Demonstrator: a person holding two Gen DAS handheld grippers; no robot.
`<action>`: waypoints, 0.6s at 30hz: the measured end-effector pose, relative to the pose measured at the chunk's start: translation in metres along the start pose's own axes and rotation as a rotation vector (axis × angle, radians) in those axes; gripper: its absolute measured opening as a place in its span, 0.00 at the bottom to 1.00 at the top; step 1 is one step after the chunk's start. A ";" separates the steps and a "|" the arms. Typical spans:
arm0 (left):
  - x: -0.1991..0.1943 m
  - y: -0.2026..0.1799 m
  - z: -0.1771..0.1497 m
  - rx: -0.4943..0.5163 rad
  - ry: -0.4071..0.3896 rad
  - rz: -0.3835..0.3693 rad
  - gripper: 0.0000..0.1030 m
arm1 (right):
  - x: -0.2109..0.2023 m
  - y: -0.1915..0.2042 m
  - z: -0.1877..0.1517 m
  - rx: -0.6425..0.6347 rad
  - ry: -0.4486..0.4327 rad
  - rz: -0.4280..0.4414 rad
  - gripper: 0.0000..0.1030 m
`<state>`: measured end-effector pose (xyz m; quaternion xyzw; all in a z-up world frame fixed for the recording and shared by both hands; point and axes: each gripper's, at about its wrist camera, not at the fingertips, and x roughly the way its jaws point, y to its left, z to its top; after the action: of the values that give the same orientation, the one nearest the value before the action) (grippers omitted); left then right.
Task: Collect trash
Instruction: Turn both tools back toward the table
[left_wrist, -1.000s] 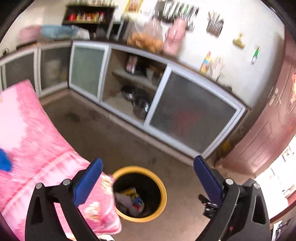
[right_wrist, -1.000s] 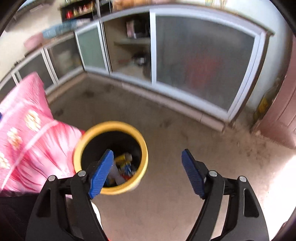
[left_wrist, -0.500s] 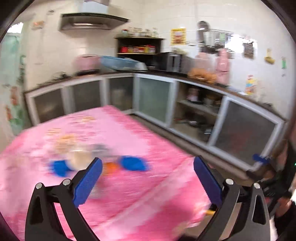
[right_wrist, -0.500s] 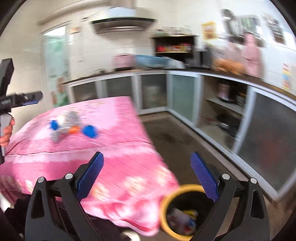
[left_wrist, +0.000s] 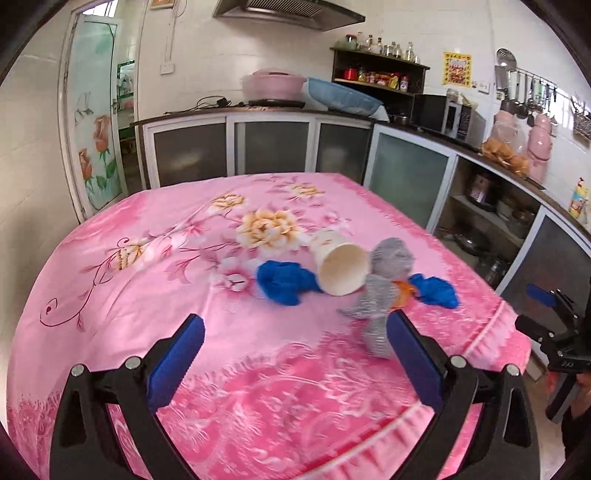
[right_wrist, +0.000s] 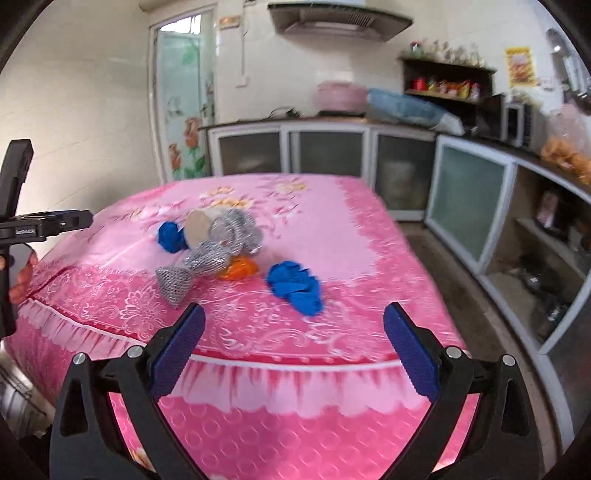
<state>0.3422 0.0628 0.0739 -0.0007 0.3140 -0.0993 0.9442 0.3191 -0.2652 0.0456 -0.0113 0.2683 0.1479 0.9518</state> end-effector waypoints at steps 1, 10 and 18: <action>0.006 0.004 0.001 0.004 0.010 0.011 0.92 | 0.008 0.000 0.003 -0.001 0.009 0.000 0.90; 0.060 0.022 0.017 0.032 0.096 0.018 0.92 | 0.047 -0.002 0.020 -0.074 0.076 -0.020 0.90; 0.100 0.014 0.030 0.092 0.147 0.010 0.92 | 0.078 0.001 0.026 -0.107 0.106 -0.009 0.90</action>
<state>0.4409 0.0558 0.0380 0.0516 0.3777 -0.1087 0.9181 0.3955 -0.2402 0.0282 -0.0709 0.3101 0.1569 0.9350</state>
